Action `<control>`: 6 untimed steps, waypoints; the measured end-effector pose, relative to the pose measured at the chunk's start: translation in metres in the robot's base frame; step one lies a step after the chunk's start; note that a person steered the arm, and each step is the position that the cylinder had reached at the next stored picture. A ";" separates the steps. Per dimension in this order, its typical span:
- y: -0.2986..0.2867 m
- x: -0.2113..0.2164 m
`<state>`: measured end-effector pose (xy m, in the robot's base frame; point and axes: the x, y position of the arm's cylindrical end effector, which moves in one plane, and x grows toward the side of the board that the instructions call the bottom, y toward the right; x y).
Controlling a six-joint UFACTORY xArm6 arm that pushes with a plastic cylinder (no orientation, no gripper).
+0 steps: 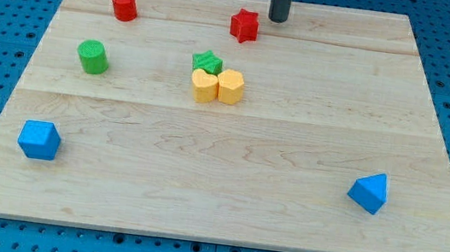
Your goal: Move red star vertical to the yellow hexagon
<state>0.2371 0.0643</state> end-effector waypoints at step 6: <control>-0.083 0.020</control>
